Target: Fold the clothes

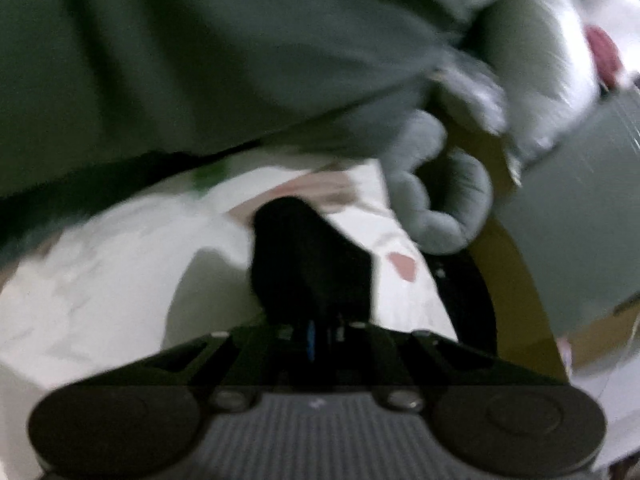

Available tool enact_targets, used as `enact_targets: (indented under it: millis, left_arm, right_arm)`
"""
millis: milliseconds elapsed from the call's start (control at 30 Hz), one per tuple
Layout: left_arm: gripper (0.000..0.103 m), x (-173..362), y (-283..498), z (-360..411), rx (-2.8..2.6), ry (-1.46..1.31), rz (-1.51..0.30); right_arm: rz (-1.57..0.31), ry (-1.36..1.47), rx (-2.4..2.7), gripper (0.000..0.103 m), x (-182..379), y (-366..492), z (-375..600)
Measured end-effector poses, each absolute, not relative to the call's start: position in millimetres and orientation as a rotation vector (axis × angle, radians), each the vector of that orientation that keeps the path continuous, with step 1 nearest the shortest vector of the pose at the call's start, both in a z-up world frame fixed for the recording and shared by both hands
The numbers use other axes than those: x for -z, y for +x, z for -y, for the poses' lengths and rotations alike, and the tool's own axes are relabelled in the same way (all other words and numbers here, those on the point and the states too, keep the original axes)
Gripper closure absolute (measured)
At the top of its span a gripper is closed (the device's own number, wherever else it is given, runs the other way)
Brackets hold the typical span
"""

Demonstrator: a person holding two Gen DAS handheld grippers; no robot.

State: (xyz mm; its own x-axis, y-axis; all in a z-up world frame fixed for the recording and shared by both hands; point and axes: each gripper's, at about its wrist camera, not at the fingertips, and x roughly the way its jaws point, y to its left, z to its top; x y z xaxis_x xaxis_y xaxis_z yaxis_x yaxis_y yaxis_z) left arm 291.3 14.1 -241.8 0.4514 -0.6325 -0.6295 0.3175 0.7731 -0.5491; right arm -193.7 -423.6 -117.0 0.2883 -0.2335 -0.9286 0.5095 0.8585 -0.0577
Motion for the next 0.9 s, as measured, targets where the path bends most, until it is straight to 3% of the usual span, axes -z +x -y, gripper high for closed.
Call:
enact_targets:
  millis: [200,367,467,500,600,733,900]
  left_arm:
    - [0.097,221.7,253.8,82.3,0.805,-0.152,-0.911]
    - [0.092,278.0,210.6,160.7,0.888,0.008,-1.052]
    - [0.081,301.5,189.5,175.6,0.893,0.091,-1.078]
    - [0.073,304.7,185.5,176.0,0.896,0.103,-1.075]
    - [0.034,306.9,179.8,167.1,0.88,0.112,-1.084]
    - [0.027,296.4,180.0,143.8,0.881,0.083,-1.043]
    - [0.026,282.6,203.0,104.1,0.78,0.04,-1.009]
  right_arm:
    - [-1.189,0.273,0.501,0.028,120.2,-193.6,423.3]
    - [-1.184,0.279,0.507,0.028,118.3,-194.2,423.5]
    - [-1.174,0.286,0.51,0.028,114.1,-195.1,423.2]
    - [-1.171,0.286,0.508,0.028,113.3,-195.2,422.9]
    - [-1.172,0.285,0.501,0.028,114.7,-195.5,422.0]
    - [-1.196,0.28,0.484,0.028,122.5,-193.9,420.4]
    - [-1.202,0.276,0.472,0.028,125.3,-191.7,419.5]
